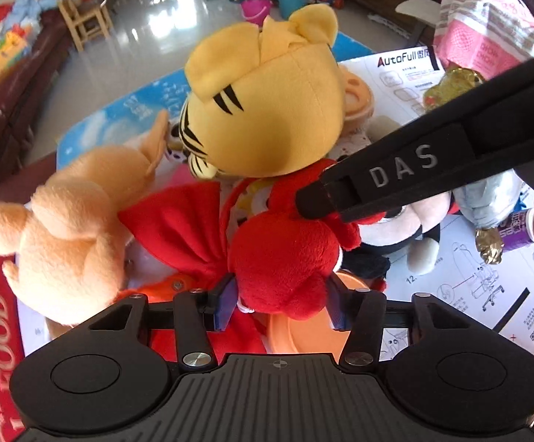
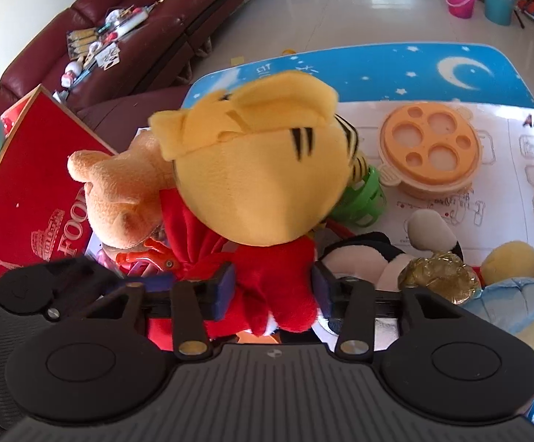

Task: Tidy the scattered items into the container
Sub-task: 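Move both tools back over the pile toward the red plush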

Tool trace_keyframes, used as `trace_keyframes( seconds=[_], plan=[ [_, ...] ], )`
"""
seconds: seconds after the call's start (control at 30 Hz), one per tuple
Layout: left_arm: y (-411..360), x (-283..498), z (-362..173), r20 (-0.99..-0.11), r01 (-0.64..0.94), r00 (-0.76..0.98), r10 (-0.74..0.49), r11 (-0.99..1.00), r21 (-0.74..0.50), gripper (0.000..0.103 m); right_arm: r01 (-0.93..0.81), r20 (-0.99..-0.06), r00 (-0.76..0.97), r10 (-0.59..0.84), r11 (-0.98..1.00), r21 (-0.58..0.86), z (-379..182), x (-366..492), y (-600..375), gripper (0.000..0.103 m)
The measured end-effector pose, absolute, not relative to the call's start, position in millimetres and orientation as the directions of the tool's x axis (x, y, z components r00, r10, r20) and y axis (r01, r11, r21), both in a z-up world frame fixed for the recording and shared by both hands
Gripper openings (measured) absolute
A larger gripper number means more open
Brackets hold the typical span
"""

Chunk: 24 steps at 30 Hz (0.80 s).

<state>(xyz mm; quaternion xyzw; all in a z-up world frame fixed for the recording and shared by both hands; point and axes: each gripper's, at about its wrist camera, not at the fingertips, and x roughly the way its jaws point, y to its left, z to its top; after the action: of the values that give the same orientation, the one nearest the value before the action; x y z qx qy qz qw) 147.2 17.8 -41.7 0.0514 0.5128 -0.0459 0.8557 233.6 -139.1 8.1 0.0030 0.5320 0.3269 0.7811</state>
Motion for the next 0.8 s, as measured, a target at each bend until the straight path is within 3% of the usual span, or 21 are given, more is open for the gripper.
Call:
trace_keyframes(
  seconds=[0.1, 0.43, 0.6, 0.8],
  plan=[
    [15, 142, -41, -0.882, 0.143, 0.470, -0.024, 0.988, 0.050, 0.048, -0.500, -0.828, 0.227, 0.512, 0.791, 0.352, 9, 228, -142, 0.039],
    [24, 100, -28, -0.885, 0.125, 0.457, -0.087, 0.992, -0.033, 0.046, -0.474, -0.800, 0.146, 0.583, 0.751, 0.460, 20, 199, -158, 0.040],
    [34, 64, -14, -0.873, 0.132, 0.446, -0.198, 0.979, -0.155, 0.046, -0.517, -0.769, 0.084, 0.633, 0.688, 0.510, 35, 177, -161, 0.058],
    [51, 52, -12, -0.864, 0.034, 0.466, -0.191, 0.980, -0.198, 0.048, -0.513, -0.744, 0.060, 0.666, 0.660, 0.549, 44, 166, -162, 0.060]
  ],
)
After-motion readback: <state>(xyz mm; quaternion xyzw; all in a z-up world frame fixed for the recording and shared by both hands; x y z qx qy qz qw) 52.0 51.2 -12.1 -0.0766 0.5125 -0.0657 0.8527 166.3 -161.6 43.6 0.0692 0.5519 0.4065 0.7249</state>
